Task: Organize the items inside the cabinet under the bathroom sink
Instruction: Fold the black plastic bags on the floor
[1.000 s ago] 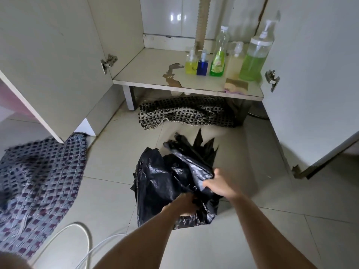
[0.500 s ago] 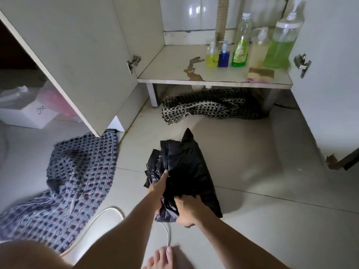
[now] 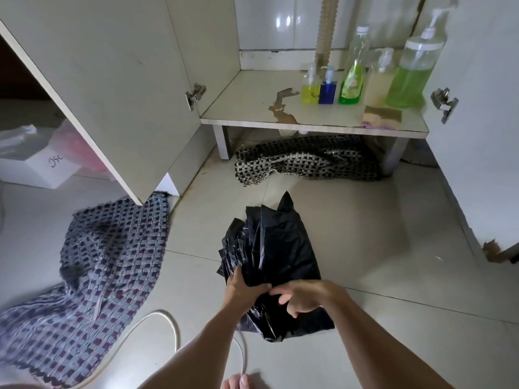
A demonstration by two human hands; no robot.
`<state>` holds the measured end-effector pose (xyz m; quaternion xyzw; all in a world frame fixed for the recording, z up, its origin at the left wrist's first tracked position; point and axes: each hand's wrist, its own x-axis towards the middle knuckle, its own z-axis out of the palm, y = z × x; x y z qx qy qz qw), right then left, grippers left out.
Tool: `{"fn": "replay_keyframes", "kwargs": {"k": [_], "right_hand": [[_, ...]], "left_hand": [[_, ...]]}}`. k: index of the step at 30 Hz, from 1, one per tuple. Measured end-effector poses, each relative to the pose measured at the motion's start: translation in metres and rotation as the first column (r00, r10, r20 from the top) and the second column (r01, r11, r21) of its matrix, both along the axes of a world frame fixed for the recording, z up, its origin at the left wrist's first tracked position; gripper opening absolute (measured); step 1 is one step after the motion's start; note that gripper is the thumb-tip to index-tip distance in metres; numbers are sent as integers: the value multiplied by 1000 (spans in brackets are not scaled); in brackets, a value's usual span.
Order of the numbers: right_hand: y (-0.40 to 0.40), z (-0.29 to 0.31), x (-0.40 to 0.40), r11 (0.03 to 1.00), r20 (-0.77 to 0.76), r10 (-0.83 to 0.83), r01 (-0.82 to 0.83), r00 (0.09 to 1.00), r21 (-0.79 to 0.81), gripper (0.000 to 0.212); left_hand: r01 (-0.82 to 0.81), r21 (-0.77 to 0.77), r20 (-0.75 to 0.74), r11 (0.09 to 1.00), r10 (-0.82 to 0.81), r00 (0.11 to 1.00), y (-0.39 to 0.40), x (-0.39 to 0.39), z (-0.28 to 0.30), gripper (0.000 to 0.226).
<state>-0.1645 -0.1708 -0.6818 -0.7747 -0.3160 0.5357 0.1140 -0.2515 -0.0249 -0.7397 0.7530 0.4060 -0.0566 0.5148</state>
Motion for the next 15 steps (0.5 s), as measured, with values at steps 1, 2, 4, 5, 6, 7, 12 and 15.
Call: {"fn": "replay_keyframes", "kwargs": {"k": [1, 2, 4, 5, 6, 7, 12, 15], "right_hand": [[-7, 2, 6, 994, -90, -100, 103, 991, 26, 68], [-14, -1, 12, 965, -175, -245, 257, 954, 52, 59], [-34, -9, 26, 834, -176, -518, 540, 837, 115, 36], [-44, -16, 34, 760, -84, -624, 629, 777, 163, 25], [-55, -27, 41, 701, 21, -699, 680, 715, 217, 14], [-64, -31, 42, 682, 101, -727, 697, 679, 221, 2], [-71, -72, 16, 546, -105, -828, 835, 551, 73, 22], [-63, -70, 7, 488, -237, -846, 873, 477, 15, 29]], "left_hand": [[41, 87, -55, 995, -36, 998, -1, 3, -2, 84], [51, 141, -111, 989, -36, 993, -1, 5, -2, 90], [27, 182, -204, 983, 11, 979, -2, 6, -5, 101], [3, 181, -238, 983, 41, 970, -2, 6, -7, 105], [-31, 156, -258, 987, 71, 964, -1, 6, -10, 106], [-67, 120, -261, 991, 96, 960, 0, 5, -11, 106], [-232, -165, -178, 959, 202, 963, 7, 7, -24, 95], [-271, -417, -109, 868, 248, 963, 2, 6, -16, 60]]}}
